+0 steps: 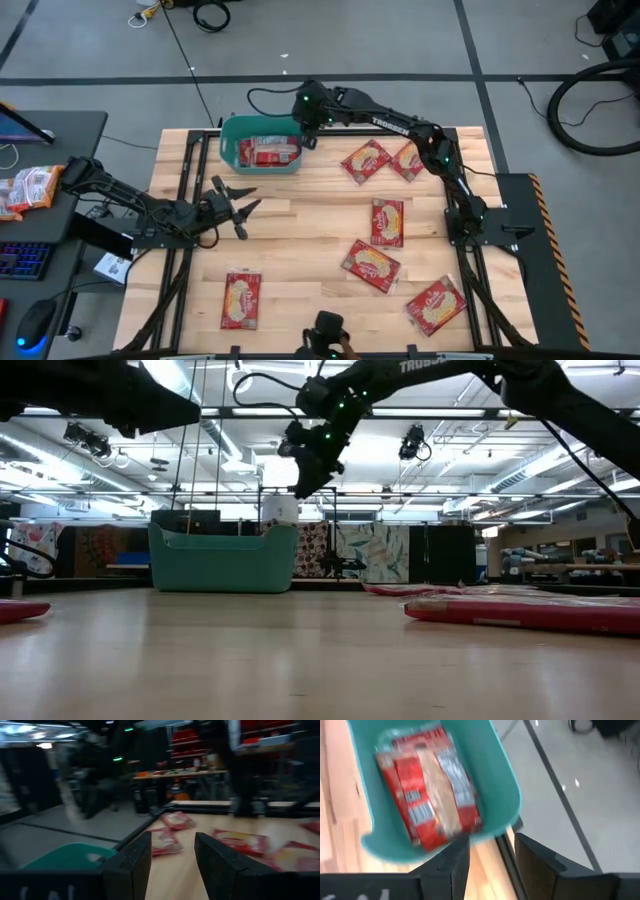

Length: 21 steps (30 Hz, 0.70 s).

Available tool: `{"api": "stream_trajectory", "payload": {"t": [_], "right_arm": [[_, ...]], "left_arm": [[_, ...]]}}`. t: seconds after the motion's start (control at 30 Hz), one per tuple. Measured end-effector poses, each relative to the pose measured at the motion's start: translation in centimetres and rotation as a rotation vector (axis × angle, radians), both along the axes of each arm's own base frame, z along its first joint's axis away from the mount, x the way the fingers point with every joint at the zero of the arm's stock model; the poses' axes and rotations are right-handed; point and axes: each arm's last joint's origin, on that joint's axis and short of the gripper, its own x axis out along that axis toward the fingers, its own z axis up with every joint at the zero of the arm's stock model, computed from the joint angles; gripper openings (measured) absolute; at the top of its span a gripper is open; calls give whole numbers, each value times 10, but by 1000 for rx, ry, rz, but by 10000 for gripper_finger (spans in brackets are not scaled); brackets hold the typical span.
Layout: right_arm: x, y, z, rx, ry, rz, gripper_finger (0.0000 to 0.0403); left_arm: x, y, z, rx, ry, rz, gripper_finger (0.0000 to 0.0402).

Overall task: Sort popcorn bags into baskets
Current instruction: Put the popcorn bag into the blue bin

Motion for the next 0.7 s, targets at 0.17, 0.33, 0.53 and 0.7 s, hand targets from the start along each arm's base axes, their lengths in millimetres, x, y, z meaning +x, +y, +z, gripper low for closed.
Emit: {"api": "stream_trajectory", "payload": {"t": [0.17, 0.33, 0.53, 0.7], "right_arm": [[-17, -1, -8, 18, 172, -115, 158], [-29, -13, -33, 127, 275, -182, 158], [-35, -11, -74, 193, 392, -209, 158], [-38, 1, -100, 212, 466, -211, 158]], "left_arm": [[-1, 2, 1, 31, 16, 86, 155], [-2, 2, 4, 55, 9, 89, 155], [-2, 2, 4, 63, 15, 90, 155], [-2, 2, 4, 64, 16, 90, 155]]}}
